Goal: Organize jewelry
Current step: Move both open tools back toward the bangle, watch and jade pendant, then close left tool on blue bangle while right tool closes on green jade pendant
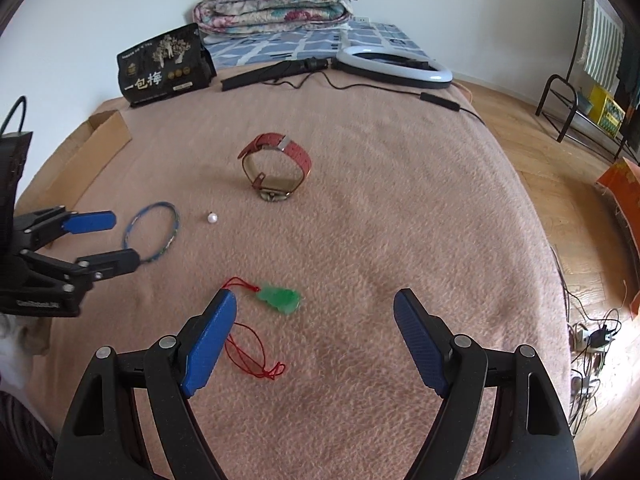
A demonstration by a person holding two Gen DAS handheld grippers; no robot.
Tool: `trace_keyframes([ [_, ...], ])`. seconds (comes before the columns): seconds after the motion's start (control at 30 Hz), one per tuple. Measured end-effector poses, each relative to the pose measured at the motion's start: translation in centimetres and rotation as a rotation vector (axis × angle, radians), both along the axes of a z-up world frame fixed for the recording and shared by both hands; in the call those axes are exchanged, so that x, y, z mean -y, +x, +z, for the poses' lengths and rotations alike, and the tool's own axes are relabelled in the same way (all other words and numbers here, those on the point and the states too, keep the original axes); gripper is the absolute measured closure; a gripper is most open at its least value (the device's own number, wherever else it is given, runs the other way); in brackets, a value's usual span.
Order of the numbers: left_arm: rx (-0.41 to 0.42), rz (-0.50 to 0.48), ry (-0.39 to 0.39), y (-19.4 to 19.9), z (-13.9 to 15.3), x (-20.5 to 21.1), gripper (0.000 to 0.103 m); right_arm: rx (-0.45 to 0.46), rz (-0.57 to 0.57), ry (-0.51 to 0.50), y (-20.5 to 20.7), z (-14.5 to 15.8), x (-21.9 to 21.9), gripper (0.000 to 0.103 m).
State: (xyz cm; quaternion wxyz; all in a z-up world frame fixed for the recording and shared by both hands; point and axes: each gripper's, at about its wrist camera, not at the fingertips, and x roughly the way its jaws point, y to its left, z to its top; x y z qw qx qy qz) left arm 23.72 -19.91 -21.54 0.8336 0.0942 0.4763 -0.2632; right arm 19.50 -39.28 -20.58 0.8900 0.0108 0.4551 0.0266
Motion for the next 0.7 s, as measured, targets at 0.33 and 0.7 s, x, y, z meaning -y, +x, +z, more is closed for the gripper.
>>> trace_keyframes([
  [0.33,-0.008,0.058,0.077,1.4,-1.9,0.7,0.022,-0.020,0.030,0.004,0.7,-1.2,-0.9,0.022],
  [0.7,0.002,0.072,0.061,2.4,-2.6,0.8,0.014,-0.061,0.068,0.011,2.3,-2.6,-2.2,0.022],
])
